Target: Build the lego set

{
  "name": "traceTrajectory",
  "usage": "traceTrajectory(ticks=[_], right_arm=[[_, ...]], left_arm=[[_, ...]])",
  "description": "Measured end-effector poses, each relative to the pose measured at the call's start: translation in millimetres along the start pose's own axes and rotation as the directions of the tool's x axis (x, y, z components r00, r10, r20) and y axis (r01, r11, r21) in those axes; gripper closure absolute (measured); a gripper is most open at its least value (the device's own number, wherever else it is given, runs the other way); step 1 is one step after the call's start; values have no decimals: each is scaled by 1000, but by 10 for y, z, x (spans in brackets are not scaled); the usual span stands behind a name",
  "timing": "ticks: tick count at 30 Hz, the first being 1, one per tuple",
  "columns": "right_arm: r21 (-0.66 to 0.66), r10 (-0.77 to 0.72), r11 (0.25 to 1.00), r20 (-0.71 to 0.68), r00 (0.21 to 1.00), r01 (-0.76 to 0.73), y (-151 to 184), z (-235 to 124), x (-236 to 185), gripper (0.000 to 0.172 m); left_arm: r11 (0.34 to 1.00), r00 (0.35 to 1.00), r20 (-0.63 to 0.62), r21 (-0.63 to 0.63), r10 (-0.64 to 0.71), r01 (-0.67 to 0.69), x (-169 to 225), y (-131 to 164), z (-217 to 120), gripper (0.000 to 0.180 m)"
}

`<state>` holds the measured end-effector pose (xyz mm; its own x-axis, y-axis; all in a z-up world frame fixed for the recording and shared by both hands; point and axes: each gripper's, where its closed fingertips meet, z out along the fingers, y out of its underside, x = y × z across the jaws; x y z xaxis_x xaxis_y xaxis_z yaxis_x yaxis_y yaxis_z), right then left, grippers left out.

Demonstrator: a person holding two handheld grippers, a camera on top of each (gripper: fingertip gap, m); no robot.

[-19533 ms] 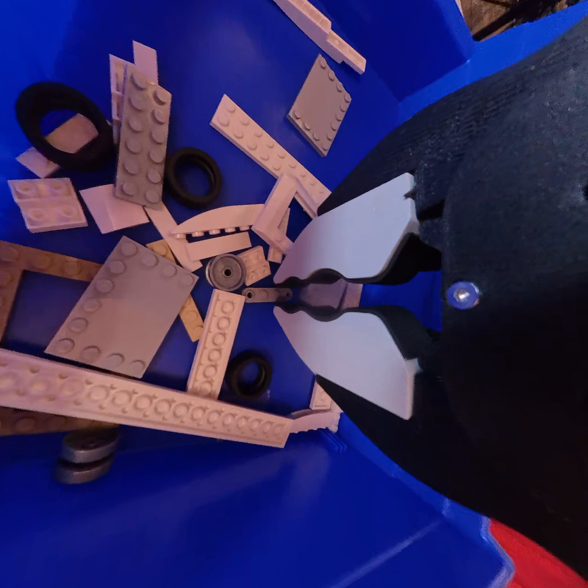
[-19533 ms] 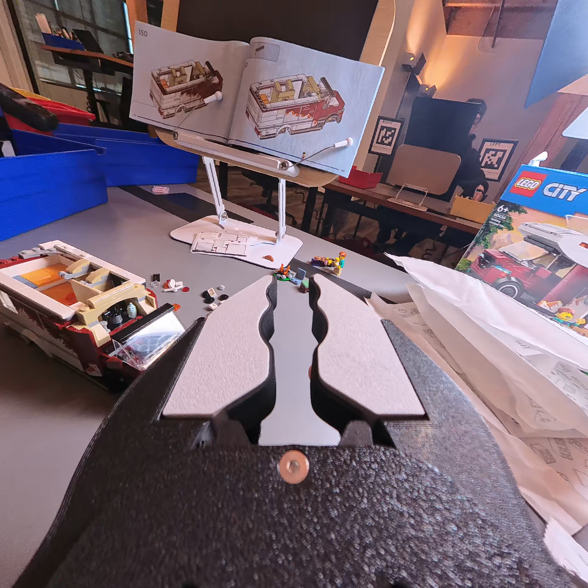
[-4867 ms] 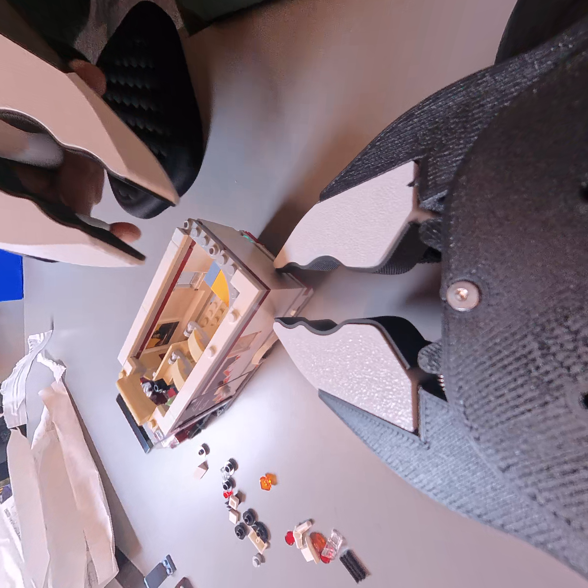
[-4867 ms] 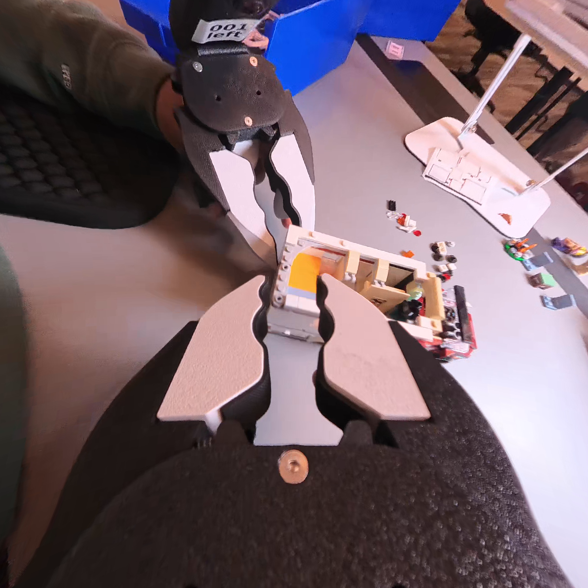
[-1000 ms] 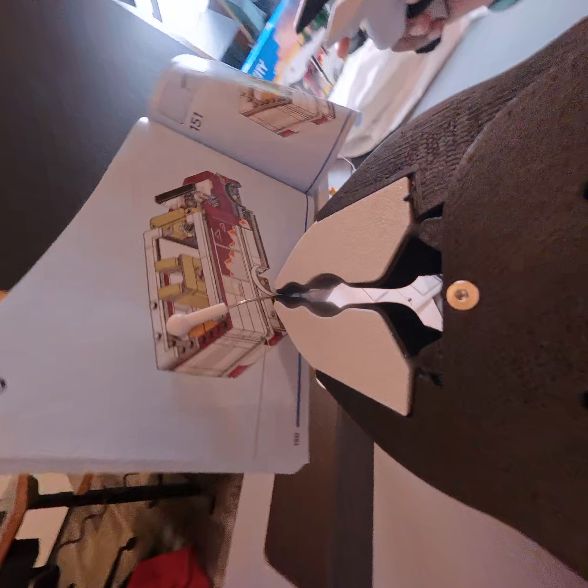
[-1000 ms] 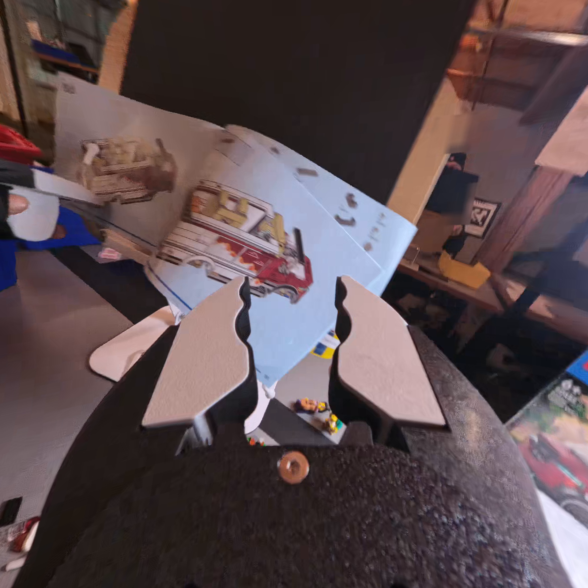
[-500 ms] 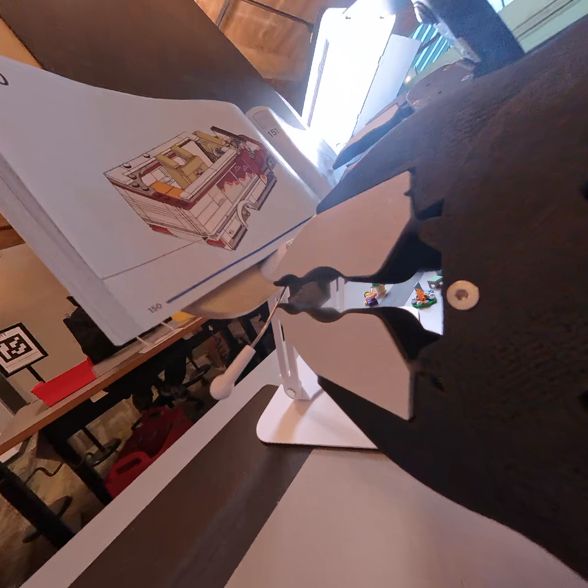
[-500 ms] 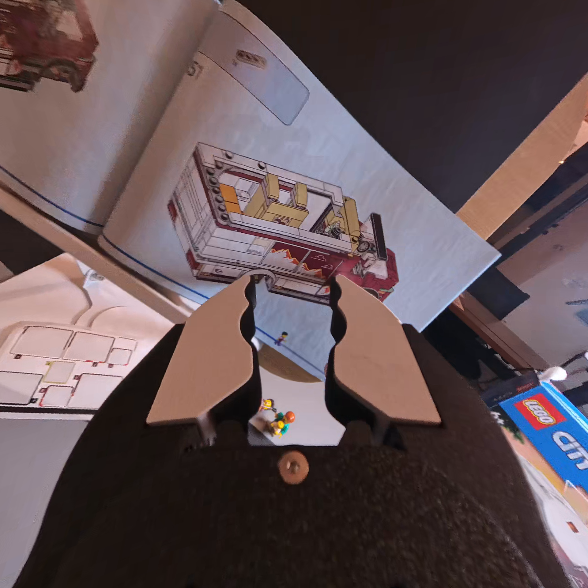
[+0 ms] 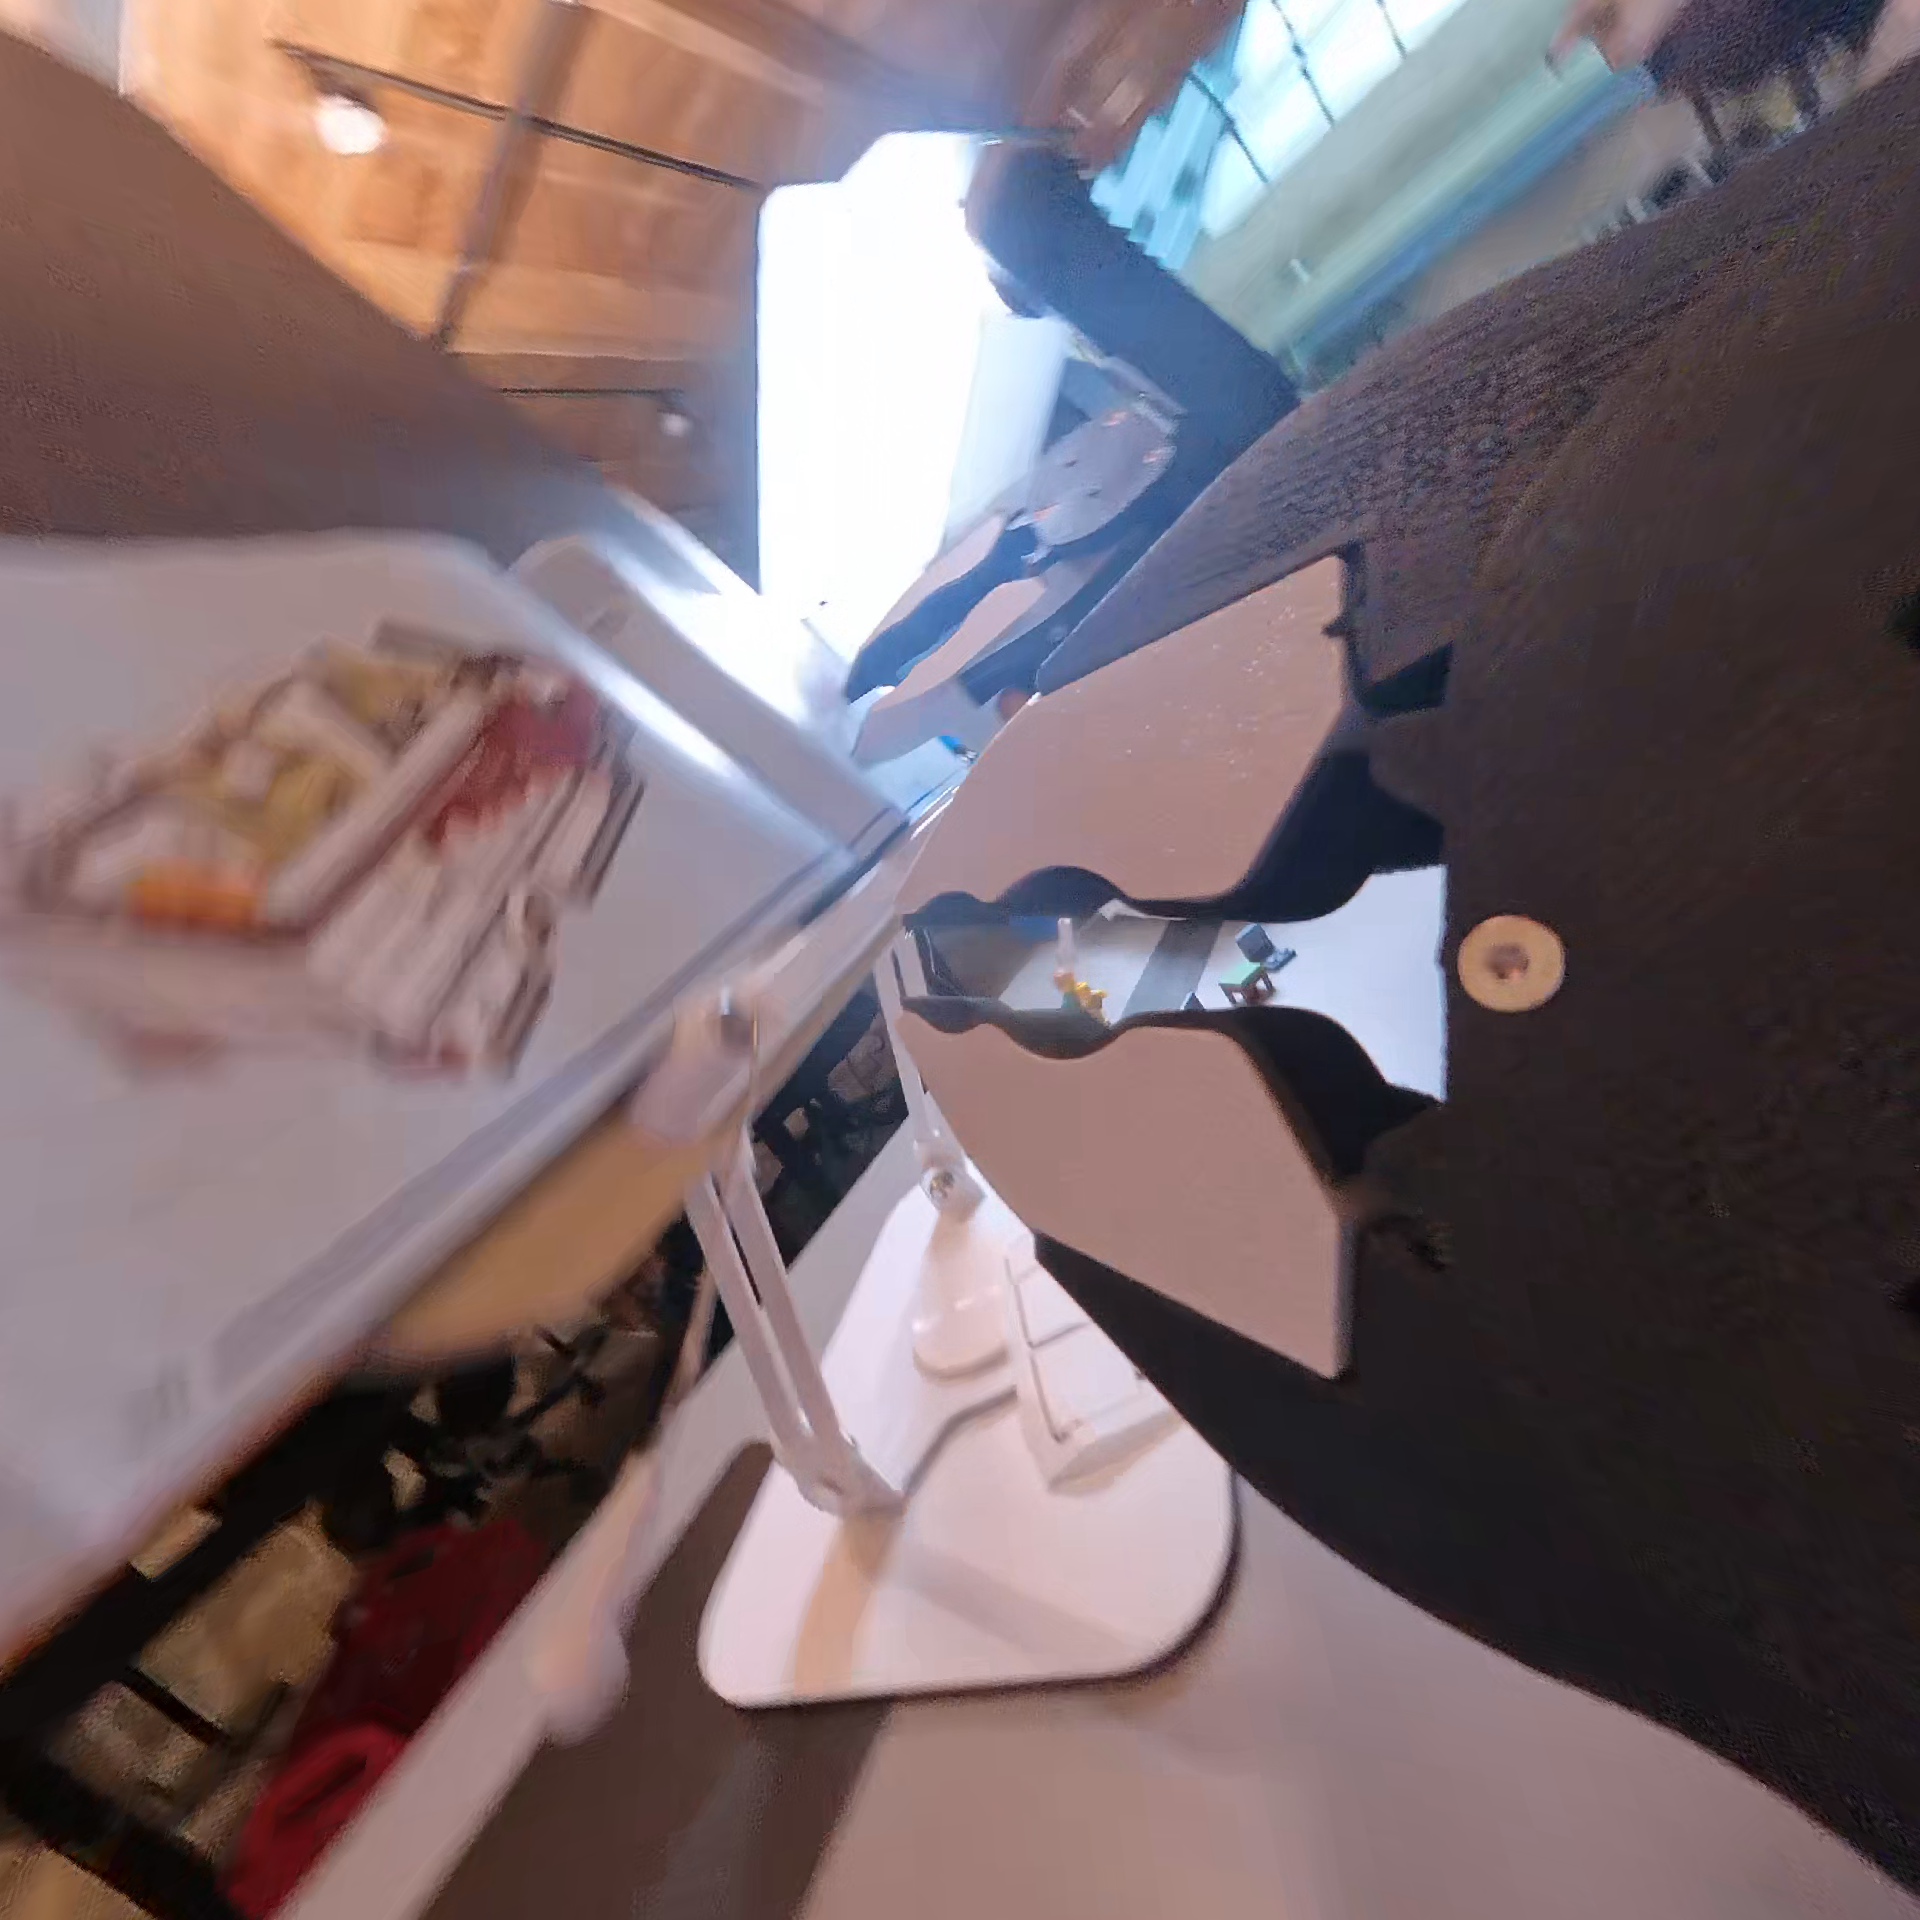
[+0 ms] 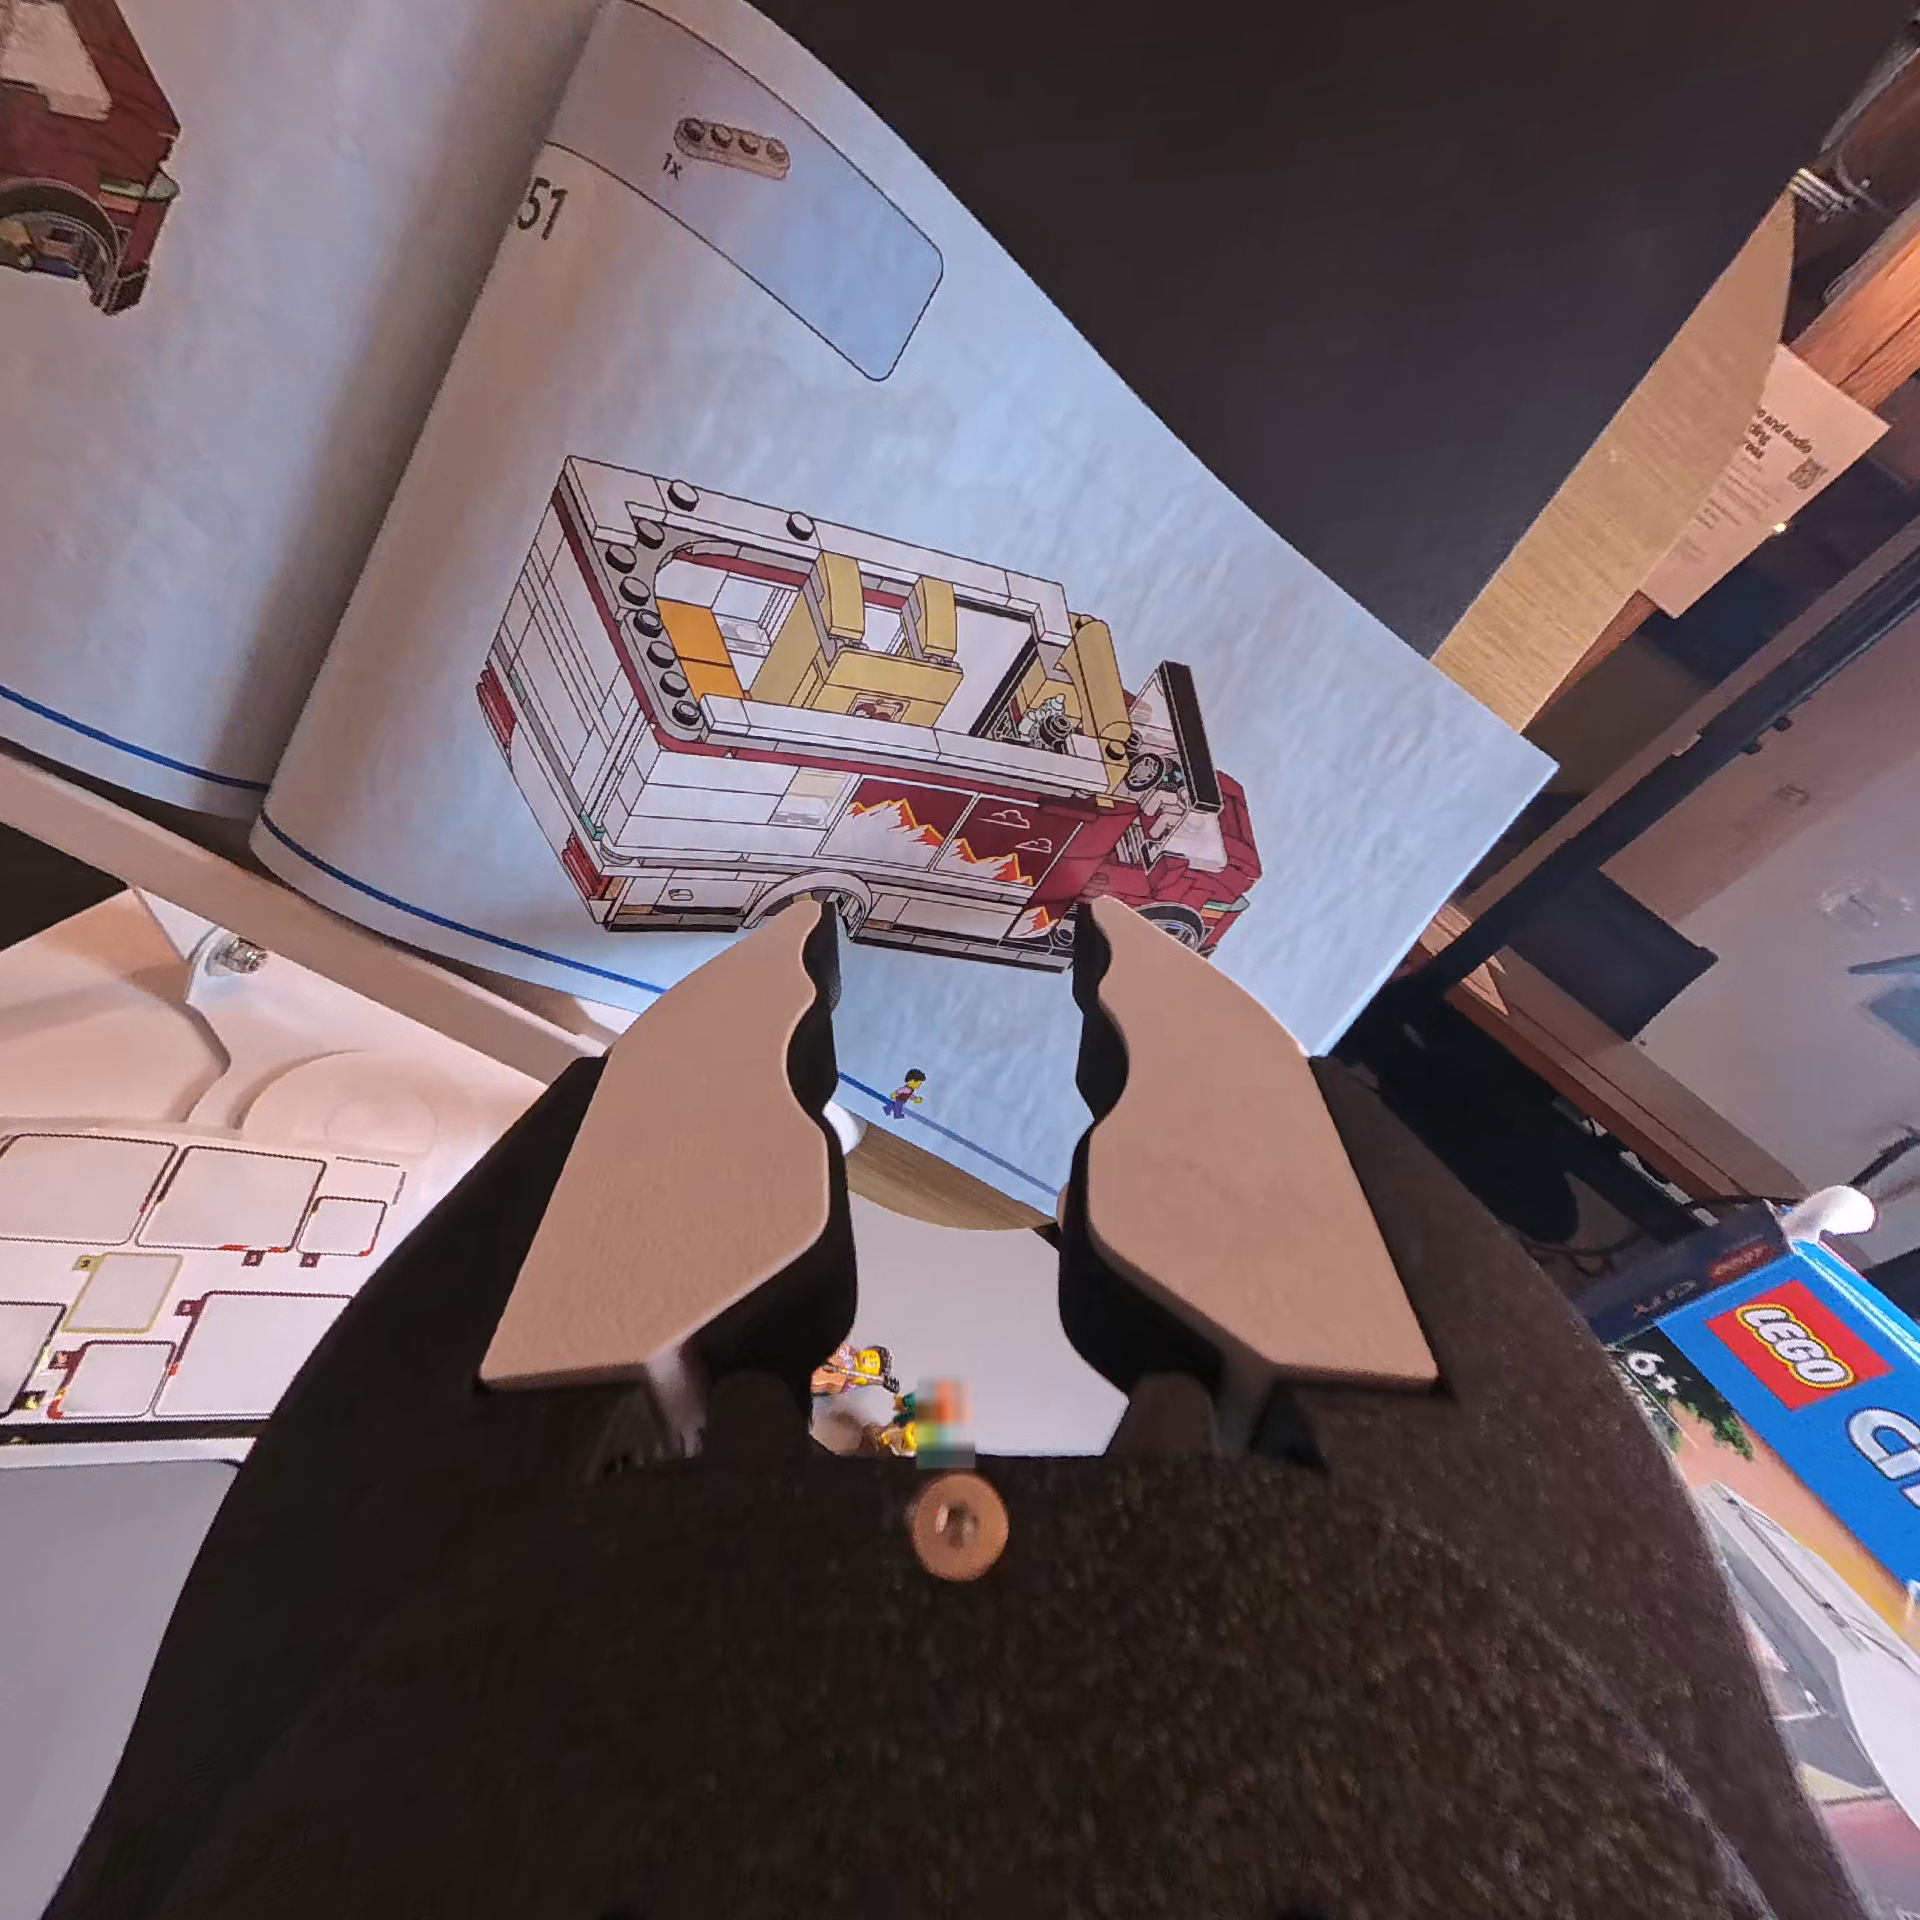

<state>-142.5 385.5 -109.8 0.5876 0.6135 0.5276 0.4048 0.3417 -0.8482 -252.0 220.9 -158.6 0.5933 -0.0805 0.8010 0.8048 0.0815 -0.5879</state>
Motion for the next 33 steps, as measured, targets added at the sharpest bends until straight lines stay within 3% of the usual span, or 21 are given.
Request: traceTrajectory(ticks=[3, 5, 7, 11, 14, 23, 33], right_arm=[[10, 22, 1000, 8, 1000, -23, -7, -12, 23, 125], [24, 42, 999, 23, 999, -43, -19, -17, 49, 120], [42, 76, 996, 54, 996, -78, -31, -12, 77, 114], [60, 156, 985, 99, 983, -163, -32, 2, 192, 103], [59, 148, 986, 111, 983, -155, -24, -11, 269, 100], [83, 99, 991, 96, 990, -107, 0, -5, 491, 97], [94, 25, 995, 146, 989, -39, -111, 102, 453, 93]], left_arm=[[941, 940, -31, -12, 338, -339, 411, -61, 76, 168], [790, 792, -3, -55, 611, -610, 566, -109, 215, 166], [583, 585, 11, -116, 811, -804, 656, -104, 393, 166], [201, 215, -25, -262, 976, -944, 684, 59, 762, 171], [53, 59, -7, -353, 998, -934, 533, 73, 929, 176], [47, 50, 0, -330, 999, -943, 479, 81, 991, 180], [20, 29, -23, -309, 999, -951, 483, 98, 999, 180]])
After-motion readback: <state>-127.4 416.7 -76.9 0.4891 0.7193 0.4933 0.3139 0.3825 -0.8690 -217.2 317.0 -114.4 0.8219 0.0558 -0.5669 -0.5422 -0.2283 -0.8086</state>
